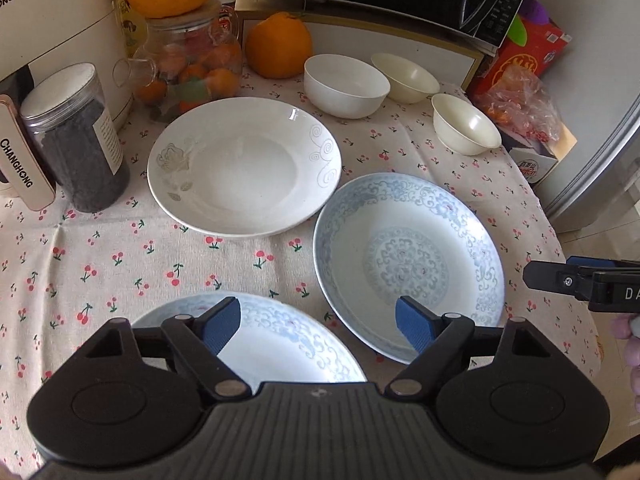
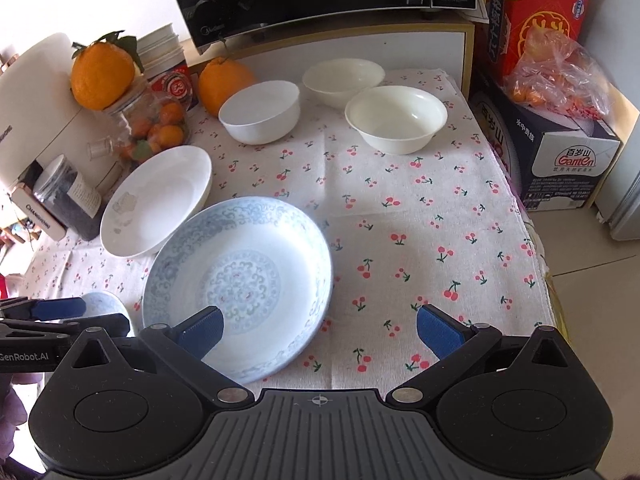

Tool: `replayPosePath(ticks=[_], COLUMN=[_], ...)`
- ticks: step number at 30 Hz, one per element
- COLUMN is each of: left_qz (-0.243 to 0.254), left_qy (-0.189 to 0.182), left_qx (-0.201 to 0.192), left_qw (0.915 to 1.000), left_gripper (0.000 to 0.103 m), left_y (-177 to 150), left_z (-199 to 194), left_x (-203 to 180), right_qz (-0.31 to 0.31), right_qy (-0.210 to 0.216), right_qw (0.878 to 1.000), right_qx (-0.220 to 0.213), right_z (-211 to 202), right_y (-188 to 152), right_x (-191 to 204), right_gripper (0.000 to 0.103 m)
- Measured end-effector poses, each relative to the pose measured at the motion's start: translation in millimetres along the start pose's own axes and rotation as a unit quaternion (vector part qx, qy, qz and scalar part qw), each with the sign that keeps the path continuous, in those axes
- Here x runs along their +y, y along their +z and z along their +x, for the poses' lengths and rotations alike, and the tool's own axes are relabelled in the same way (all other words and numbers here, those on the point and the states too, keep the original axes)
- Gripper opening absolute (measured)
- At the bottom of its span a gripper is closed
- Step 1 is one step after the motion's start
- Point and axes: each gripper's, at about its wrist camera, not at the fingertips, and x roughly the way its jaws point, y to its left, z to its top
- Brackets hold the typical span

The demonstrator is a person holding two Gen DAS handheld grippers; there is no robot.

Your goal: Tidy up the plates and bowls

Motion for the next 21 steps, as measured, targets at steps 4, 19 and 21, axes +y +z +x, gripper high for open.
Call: replayPosePath(ticks=[4,19,21], left_qz=[-0.003,0.003,-0.002], left_qy=[-0.005,-0.024,-0.029], left_qx=[-0.007,0.027,0.039], left_qw=[1.0,0.9993,0.9988], left_gripper=[0.059,0.019,0.014], left_y=[5,20,21], left_z=[12,45,51], left_x=[8,4,4], right_qz=[0.052,0.165,0.175], right_qy=[0.038,0.109,0.107], right_qw=[0.998,0.978,0.976], right_qx=[0.016,0.068,0.077], right_z=[21,69,75], right_y=[0,3,1], right_x=[-21,-47,-49], right_gripper=[0.097,0.02,0.012])
